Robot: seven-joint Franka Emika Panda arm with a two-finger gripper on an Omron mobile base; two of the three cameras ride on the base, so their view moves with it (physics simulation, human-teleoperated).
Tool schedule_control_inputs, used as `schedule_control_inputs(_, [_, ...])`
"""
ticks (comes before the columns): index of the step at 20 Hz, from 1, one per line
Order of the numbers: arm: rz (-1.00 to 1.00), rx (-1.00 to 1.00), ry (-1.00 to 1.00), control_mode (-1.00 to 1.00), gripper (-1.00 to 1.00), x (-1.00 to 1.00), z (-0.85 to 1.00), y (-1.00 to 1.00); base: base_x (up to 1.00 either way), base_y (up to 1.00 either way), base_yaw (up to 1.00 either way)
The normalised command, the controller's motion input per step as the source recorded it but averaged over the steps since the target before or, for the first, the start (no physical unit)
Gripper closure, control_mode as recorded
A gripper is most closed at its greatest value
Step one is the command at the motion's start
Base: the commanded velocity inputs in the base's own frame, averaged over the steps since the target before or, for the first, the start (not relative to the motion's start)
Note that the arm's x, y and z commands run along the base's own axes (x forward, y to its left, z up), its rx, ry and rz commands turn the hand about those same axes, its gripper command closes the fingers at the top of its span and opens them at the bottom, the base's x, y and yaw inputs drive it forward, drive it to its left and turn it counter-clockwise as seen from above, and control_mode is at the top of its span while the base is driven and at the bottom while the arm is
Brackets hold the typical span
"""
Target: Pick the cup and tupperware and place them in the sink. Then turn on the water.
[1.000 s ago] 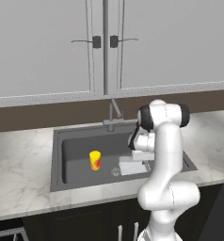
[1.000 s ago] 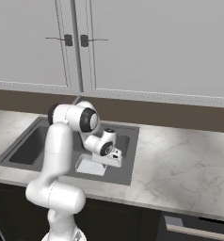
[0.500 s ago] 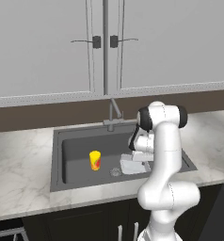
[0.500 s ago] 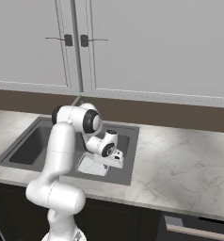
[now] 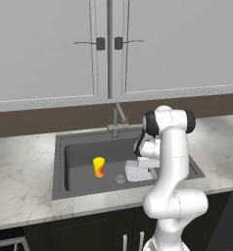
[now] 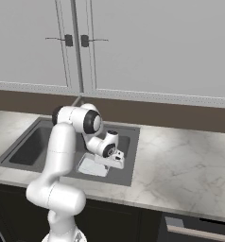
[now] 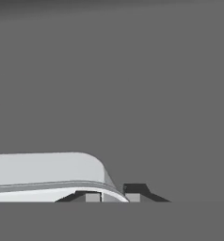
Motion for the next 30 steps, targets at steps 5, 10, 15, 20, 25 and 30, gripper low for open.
schedule_control_inputs(5, [0.00, 0.00, 0.00, -1.00, -1.00, 0.00, 0.00, 0.00, 0.00, 0.00, 0.00])
schedule_control_inputs(10, [0.00, 0.00, 0.00, -1.00, -1.00, 0.00, 0.00, 0.00, 0.00, 0.00, 0.00])
schedule_control_inputs(15, [0.00, 0.00, -0.06, -1.00, -1.00, 0.00, 0.05, 0.00, 0.00, 0.00, 0.00])
schedule_control_inputs(20, [0.00, 0.00, -0.10, -1.00, -1.00, 0.00, 0.35, 0.00, 0.00, 0.00, 0.00])
schedule_control_inputs(25, [0.00, 0.00, -0.05, -1.00, -1.00, 0.00, 0.44, 0.00, 0.00, 0.00, 0.00])
schedule_control_inputs(30, [0.00, 0.00, -0.20, -1.00, -1.00, -0.03, 0.28, 0.00, 0.00, 0.00, 0.00])
